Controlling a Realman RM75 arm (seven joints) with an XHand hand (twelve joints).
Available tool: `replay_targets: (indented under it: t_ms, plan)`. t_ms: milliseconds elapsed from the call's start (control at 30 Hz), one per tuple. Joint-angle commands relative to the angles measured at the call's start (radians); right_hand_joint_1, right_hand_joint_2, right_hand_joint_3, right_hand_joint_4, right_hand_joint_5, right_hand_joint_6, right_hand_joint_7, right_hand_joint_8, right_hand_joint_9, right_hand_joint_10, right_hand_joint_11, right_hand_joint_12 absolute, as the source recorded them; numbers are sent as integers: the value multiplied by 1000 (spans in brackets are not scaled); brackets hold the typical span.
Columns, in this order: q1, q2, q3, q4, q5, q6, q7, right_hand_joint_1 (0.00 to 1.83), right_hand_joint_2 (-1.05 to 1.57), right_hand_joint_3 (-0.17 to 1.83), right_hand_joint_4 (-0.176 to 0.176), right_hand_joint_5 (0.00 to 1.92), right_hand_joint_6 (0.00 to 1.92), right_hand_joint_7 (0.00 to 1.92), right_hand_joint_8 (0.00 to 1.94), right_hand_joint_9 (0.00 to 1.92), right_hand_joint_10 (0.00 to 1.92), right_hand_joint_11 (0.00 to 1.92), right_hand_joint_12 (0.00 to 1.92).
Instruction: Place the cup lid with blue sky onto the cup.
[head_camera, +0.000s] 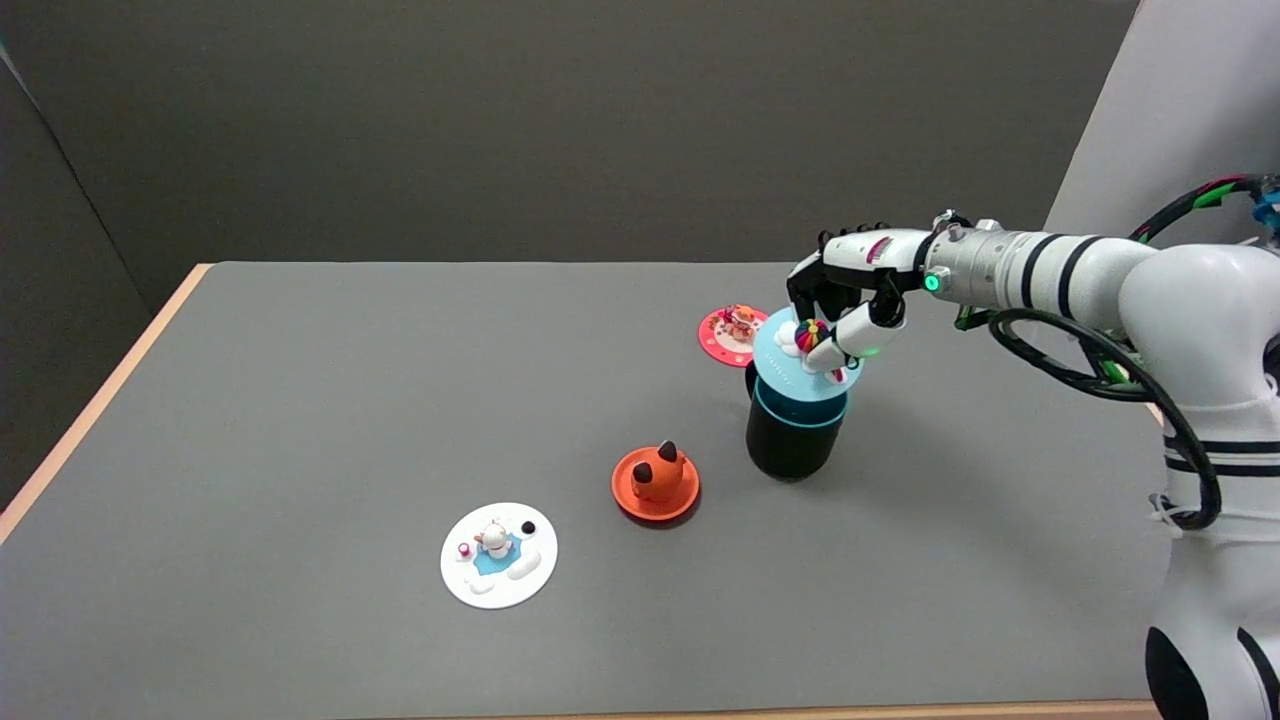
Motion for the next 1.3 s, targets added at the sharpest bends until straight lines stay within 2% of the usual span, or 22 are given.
replay_targets:
  t_ms: [33, 300, 533, 633, 1300]
  plan:
    - [105, 37, -53, -4, -1, -127, 15, 1029, 1280, 214, 42, 528, 1701, 551, 1699, 318, 1523, 293, 1467]
    - [139, 61, -120, -2, -1, -204, 63, 1031, 1289, 202, 39, 520, 1728, 546, 1691, 316, 1521, 286, 1457]
    - [113, 56, -117, -3, -1, -234, 91, 1026, 1298, 199, 39, 514, 1745, 536, 1702, 318, 1526, 296, 1463]
    - [113, 63, -116, -2, -1, -235, 95, 1037, 1264, 250, 38, 528, 1732, 548, 1690, 311, 1535, 291, 1476]
    - [94, 68, -106, -1, -1, -221, 95, 1021, 1288, 221, 41, 511, 1744, 539, 1699, 312, 1543, 292, 1479]
